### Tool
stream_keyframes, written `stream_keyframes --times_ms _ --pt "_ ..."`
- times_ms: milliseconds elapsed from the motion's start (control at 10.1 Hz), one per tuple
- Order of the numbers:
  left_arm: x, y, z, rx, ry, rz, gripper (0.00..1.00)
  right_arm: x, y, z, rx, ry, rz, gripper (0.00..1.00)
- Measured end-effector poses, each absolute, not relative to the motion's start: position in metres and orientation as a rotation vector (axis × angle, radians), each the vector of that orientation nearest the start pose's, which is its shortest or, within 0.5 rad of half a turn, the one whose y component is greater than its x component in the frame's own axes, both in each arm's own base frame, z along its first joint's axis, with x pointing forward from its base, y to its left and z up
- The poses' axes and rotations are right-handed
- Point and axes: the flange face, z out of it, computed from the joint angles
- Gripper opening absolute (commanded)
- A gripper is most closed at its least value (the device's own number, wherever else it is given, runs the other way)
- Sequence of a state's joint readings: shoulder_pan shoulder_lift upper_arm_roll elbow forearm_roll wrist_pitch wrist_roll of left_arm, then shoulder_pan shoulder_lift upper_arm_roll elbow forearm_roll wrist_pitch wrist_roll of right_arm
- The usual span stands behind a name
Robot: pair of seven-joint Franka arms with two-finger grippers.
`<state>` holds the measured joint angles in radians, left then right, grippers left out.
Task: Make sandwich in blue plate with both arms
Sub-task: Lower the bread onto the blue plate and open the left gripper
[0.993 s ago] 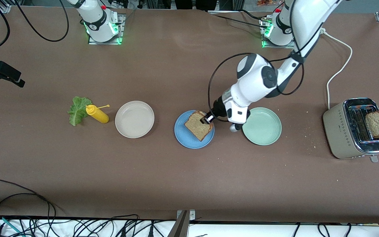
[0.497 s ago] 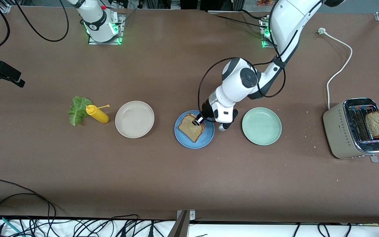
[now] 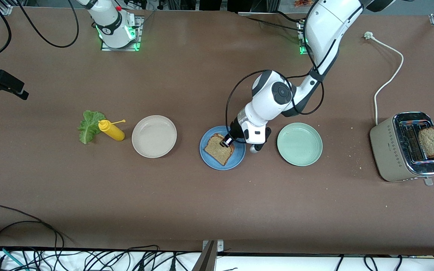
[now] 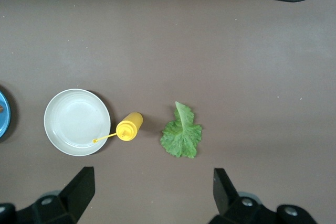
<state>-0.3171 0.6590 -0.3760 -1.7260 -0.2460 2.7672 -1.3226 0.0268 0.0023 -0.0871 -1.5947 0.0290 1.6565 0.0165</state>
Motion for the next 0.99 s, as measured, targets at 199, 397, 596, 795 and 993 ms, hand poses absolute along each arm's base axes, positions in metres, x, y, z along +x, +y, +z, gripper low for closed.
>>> stream_keyframes --times_ms 199,397,596,795,993 --pt "0.570 -0.419 0.263 2.321 1.211 -0.104 0.05 0.563 -0.031 0.620 -3.110 0.122 -0.093 1.00" --pt "0.568 -0.421 0.257 2.332 1.206 -0.109 0.27 0.563 -0.031 0.620 -3.110 0.122 -0.093 1.00" --pt "0.568 -0.421 0.256 2.348 1.189 -0.095 0.54 0.563 -0.030 0.620 -3.110 0.120 -0.093 1.00" --pt "0.567 -0.421 0.252 2.375 1.174 -0.091 0.72 0.563 -0.029 0.620 -3.110 0.118 -0.093 1.00" --pt "0.564 -0.418 0.241 2.427 1.189 -0.146 0.82 0.563 -0.029 0.620 -3.110 0.118 -0.093 1.00"
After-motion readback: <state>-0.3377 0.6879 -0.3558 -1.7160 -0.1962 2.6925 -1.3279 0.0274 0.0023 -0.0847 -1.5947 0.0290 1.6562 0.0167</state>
